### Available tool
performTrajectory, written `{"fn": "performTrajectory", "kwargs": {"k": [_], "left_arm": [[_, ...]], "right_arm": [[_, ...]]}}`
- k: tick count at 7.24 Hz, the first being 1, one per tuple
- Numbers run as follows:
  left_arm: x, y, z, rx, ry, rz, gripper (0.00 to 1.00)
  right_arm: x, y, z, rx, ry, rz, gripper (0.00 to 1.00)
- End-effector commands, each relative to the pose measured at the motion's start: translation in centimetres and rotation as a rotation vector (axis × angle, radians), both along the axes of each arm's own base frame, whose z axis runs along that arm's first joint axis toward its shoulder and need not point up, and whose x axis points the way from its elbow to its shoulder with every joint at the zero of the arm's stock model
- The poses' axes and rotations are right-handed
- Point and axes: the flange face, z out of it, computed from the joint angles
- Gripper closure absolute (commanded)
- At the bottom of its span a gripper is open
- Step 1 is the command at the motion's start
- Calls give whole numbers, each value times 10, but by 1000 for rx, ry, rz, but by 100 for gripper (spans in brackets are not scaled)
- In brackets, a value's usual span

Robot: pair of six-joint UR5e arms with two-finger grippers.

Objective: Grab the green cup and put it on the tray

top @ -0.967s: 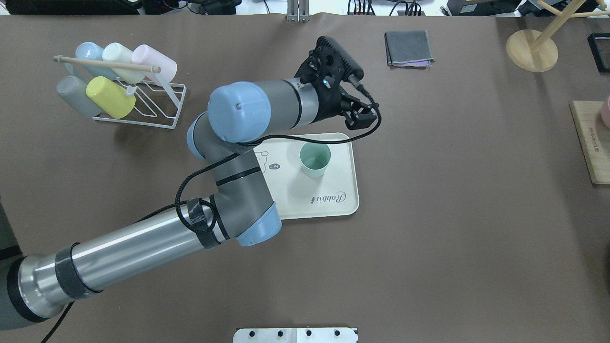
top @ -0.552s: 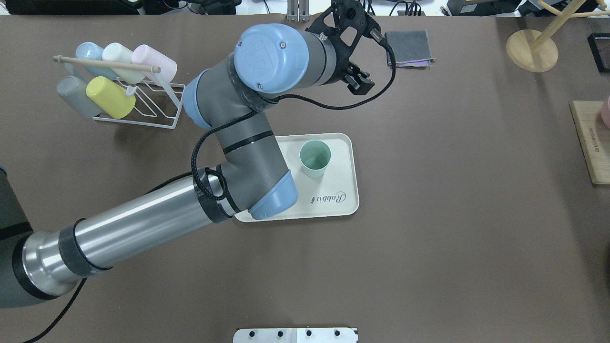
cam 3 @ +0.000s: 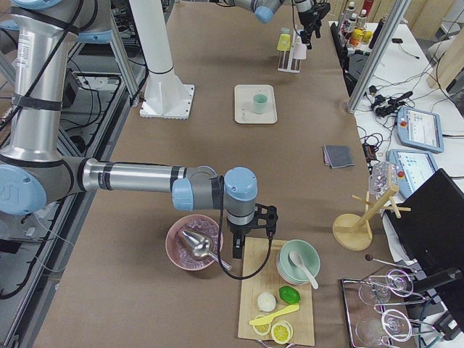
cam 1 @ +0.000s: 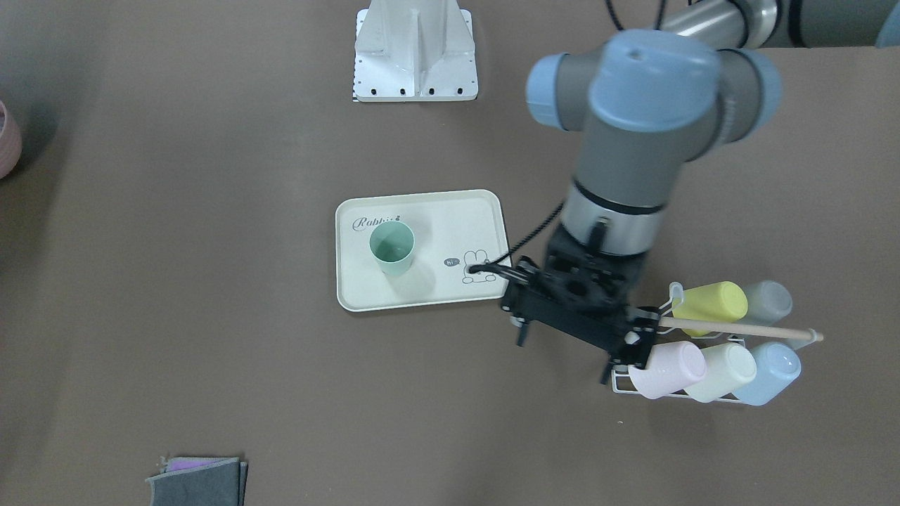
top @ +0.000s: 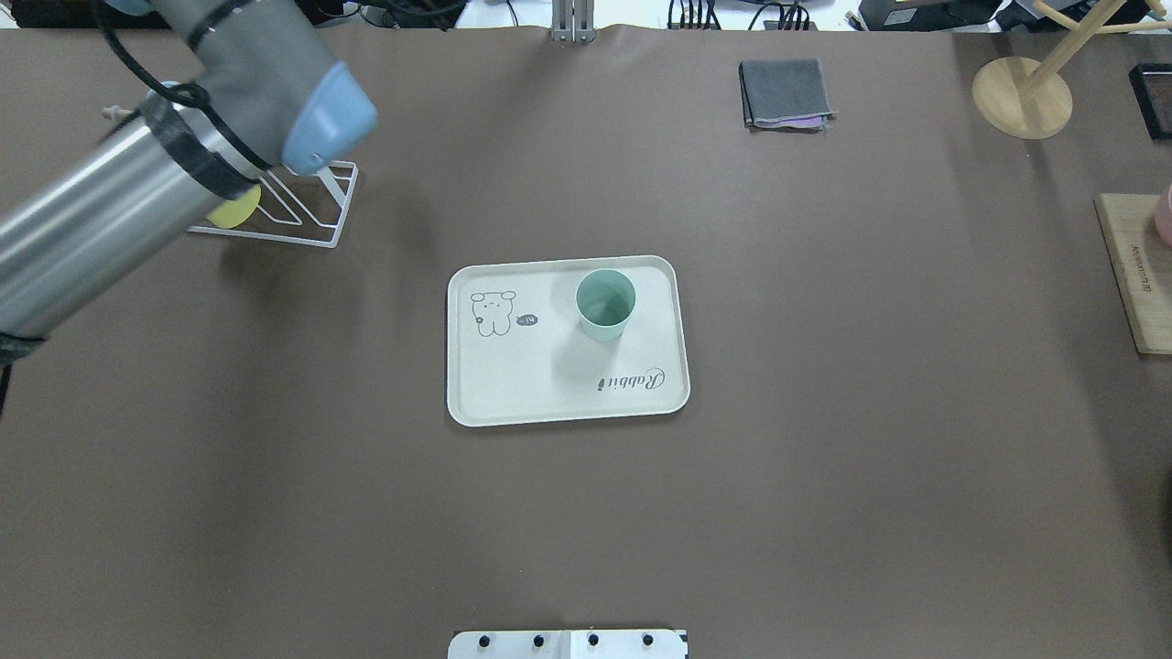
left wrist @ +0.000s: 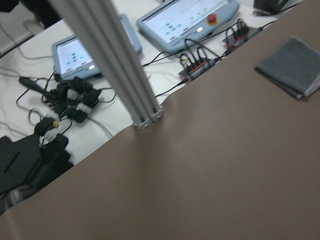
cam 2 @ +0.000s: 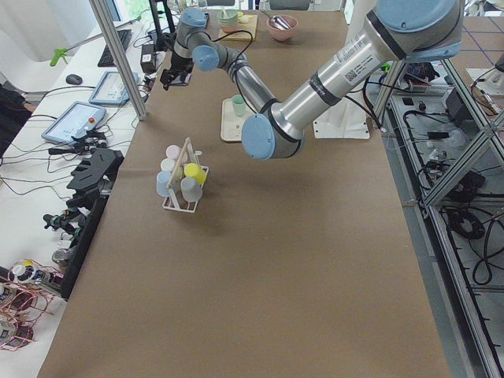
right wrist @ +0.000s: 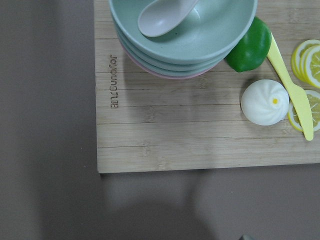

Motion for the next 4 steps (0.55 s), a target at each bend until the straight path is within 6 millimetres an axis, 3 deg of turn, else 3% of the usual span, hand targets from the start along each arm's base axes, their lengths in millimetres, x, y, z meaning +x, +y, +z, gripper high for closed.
{"fn": "performTrajectory", "kwargs": {"k": [1, 3, 4], "left_arm": [[-104, -15, 86, -219, 4, -45, 1], [-206, 5, 191, -422, 67, -77, 1], [-237, 20, 236, -420, 91, 7, 1]], "right_arm": [[0, 1, 1, -4, 3, -1, 0], [-10, -2, 0, 1, 4, -23, 0], [-19, -6, -4, 12, 2, -40, 0]]}}
